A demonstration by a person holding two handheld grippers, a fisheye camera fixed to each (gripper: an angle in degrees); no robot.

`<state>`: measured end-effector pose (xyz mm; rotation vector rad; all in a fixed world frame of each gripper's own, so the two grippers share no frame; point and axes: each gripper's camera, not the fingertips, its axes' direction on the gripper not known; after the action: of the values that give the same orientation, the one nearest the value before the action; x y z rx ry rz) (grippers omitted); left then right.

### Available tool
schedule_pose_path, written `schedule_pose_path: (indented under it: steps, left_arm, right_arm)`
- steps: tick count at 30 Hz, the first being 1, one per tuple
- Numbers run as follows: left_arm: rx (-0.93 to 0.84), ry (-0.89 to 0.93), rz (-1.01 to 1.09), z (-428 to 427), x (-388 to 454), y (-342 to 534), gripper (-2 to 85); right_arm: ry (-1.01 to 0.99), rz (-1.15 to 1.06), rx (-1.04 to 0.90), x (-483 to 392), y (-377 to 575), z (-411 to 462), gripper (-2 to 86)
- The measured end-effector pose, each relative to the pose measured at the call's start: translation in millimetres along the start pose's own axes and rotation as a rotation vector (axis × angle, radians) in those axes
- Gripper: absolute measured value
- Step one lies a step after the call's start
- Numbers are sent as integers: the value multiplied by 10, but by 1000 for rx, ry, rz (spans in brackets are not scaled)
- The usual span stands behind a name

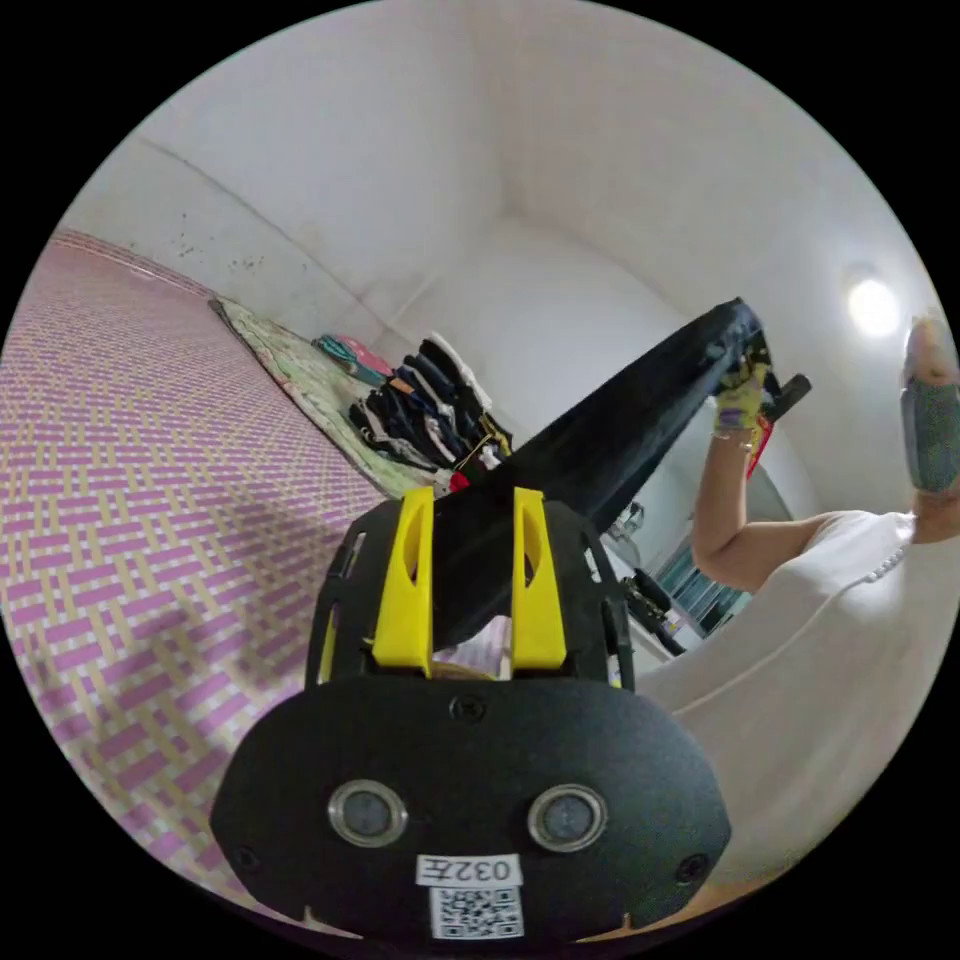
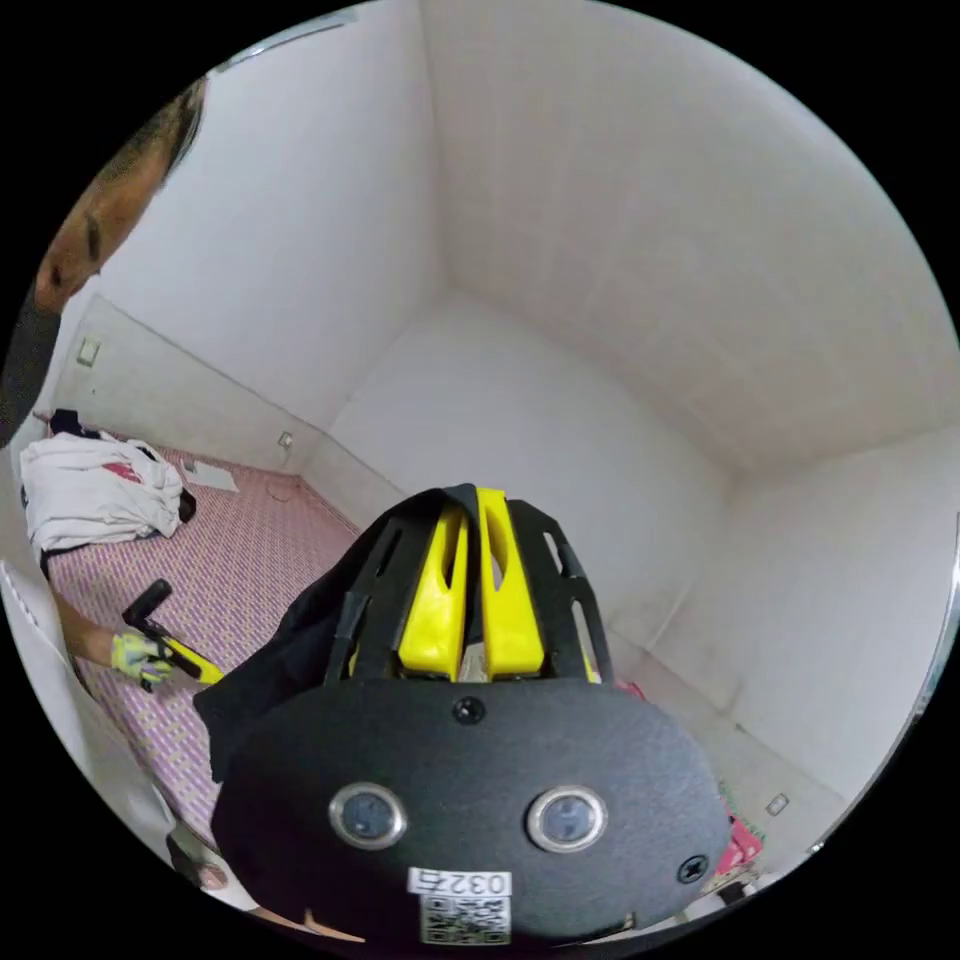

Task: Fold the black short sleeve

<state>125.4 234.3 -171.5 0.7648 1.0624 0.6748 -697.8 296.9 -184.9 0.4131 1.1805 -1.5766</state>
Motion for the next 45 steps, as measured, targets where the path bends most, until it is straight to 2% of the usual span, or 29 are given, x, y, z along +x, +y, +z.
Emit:
schedule_pose_path:
  steps: [4,10,15,16,19,21,22,27,29,32,36,42,45]
  left_arm:
    - [50,124,-54,98,-153,-195,80]
    - [116,136,-37,72,34,-607,60]
    - [-185,278,3,852,532,-543,24]
    - [-268,360,29,1099,770,-422,16]
    - [-425,641,208,1519,1619,-100,-3]
    - [-448,687,341,1516,2050,13,-6]
    - [-407,618,371,1424,2190,45,-6]
    - [-212,238,245,960,2153,2,7]
    - [-152,38,243,887,2335,36,70]
    - [-172,-146,298,1067,2691,178,124]
    - [-203,-175,335,1279,3094,416,119]
    - [-208,-368,324,1415,3687,795,108]
    - [-160,-440,364,1162,3986,997,34]
  right_arm:
    - [-21,81,-1,188,60,-263,-10]
    - [-67,128,9,247,134,-443,-10]
    - [-101,145,10,202,105,-376,-10]
    - [-111,147,13,192,76,-343,-10]
    - [-69,133,8,164,-26,-280,-9]
    - [-64,140,18,190,-68,-267,-9]
    - [-72,152,32,221,-87,-275,-9]
    - [-71,196,88,302,-147,-418,-9]
    - [-75,230,109,299,-171,-489,-9]
    - [-98,262,130,252,-222,-529,-9]
    - [-120,278,133,167,-318,-502,-9]
    - [-161,297,129,-5,-468,-359,-9]
    - [-162,296,120,-79,-495,-305,-9]
